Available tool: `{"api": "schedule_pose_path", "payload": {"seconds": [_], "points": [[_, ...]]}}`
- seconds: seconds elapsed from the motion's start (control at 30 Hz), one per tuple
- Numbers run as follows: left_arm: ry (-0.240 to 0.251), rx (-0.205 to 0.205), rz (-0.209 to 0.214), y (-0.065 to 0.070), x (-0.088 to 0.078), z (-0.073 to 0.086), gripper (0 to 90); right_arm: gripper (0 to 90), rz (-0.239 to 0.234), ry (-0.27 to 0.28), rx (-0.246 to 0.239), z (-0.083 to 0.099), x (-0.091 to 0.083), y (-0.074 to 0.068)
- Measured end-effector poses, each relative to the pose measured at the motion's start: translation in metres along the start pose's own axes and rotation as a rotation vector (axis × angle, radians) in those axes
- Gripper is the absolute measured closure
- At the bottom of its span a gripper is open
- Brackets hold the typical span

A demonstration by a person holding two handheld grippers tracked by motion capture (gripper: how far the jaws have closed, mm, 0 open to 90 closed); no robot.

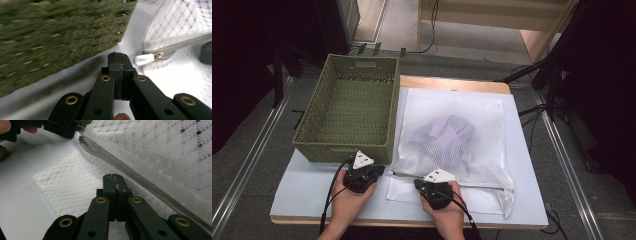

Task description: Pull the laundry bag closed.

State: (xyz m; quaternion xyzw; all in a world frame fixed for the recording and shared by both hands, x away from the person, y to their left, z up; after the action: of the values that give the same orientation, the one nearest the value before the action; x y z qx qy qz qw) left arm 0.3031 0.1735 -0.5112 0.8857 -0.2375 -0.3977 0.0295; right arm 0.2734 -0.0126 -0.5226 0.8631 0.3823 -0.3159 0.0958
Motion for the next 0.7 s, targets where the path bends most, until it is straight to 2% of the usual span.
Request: {"api": "schedule_pose_path", "payload": {"seconds": [0.07,0.2,0.27,0.33,0.43,0.6,0.7], "points": [[0.005,-0.016,0.008,-0.0001,0.0022,-0.0017,90.0,90.0,0.001,0.000,-0.002,0.0001,-0.0001,-0.0001],[0.016,-0.024,0.014,-0.0017,0.0048,-0.0041,90.0,90.0,0.002,0.000,-0.003,0.0001,-0.0002,-0.0004],[0.015,-0.028,0.034,-0.0012,0.0059,-0.0044,90.0,90.0,0.002,0.000,-0.004,0.0001,-0.0001,-0.0002],[0.012,-0.014,0.055,0.0010,0.0071,-0.0041,90.0,90.0,0.002,0.000,-0.005,0.0001,-0.0001,-0.0003],[0.004,-0.010,0.068,0.0027,0.0071,-0.0039,90.0,90.0,0.000,0.000,0.000,0.0002,-0.0001,-0.0002],[0.008,-0.051,0.120,0.0019,0.0022,-0.0039,90.0,90.0,0.001,0.000,-0.002,0.0002,-0.0001,-0.0002],[0.012,-0.054,0.141,0.0026,-0.0016,-0.0035,90.0,90.0,0.000,0.000,0.000,0.0002,0.0000,-0.0002]]}}
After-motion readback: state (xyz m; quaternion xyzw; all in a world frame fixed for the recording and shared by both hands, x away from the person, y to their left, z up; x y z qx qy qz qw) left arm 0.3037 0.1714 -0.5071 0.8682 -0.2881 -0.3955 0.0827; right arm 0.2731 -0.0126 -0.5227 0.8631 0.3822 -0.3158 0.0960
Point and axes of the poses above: each handheld gripper's, and its own axes: x roughly forward along the jaws, z roughly out of its underside, y roughly to its right, the point moved 6 cm from there along x, roughly forward along the jaws, and after that the axes turned 9 degrees about -x, right-handed, at the moved point
